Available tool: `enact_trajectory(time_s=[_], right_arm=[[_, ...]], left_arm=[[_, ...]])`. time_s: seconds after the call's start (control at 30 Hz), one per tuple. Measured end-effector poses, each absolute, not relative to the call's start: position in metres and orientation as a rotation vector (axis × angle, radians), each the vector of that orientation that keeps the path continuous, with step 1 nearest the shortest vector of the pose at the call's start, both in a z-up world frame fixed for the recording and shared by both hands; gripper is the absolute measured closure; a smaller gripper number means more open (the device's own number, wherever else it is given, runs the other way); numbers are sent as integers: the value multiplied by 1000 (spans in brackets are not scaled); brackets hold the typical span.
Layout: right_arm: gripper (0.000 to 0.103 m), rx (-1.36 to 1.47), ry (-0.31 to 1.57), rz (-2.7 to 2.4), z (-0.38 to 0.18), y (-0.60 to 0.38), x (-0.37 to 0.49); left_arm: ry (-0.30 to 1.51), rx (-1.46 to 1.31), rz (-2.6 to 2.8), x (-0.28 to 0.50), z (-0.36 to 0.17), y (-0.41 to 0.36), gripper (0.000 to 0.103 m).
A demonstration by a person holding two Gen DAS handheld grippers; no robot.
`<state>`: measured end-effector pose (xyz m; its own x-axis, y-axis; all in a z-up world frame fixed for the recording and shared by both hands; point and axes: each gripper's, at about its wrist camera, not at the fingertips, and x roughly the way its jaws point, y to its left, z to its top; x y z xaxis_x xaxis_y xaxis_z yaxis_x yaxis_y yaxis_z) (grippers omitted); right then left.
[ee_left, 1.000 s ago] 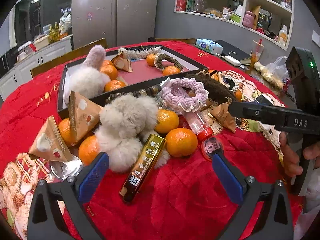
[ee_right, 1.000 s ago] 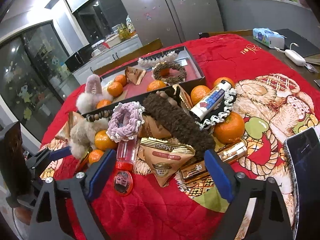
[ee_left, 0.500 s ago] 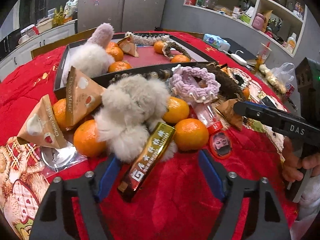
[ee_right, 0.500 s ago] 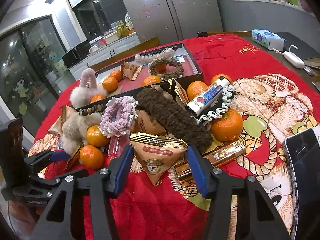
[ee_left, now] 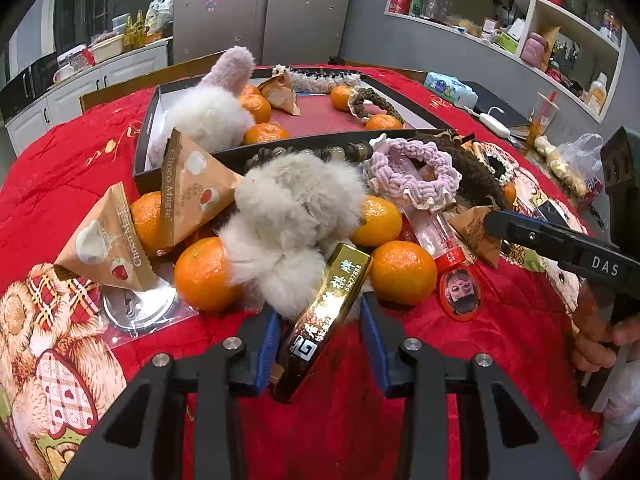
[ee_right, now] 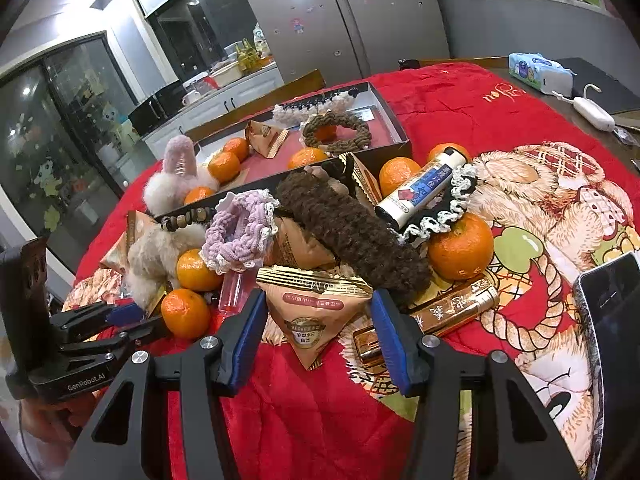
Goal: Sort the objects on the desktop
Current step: 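Grasp the gold bar-shaped box with the left tool while the right tool approaches the triangular snack pack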
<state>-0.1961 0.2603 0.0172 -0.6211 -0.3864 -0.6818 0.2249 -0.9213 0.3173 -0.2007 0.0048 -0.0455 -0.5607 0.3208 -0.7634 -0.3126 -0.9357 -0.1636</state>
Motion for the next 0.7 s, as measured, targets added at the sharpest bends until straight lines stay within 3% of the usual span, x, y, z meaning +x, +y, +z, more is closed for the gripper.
enact_trajectory(time_s=[0.1, 0.3, 0.7], right_arm=[[53, 1132, -285, -2525, 17, 258, -194], [54, 1133, -296, -2500, 19, 254, -190], [55, 1086, -305, -2514, 35, 257, -176]], left_arm=[[0, -1217, 2507, -199, -45, 6, 64], [-15, -1201, 2502, -193, -44, 8, 81], [-47, -1145, 2570, -170, -30, 0, 81]])
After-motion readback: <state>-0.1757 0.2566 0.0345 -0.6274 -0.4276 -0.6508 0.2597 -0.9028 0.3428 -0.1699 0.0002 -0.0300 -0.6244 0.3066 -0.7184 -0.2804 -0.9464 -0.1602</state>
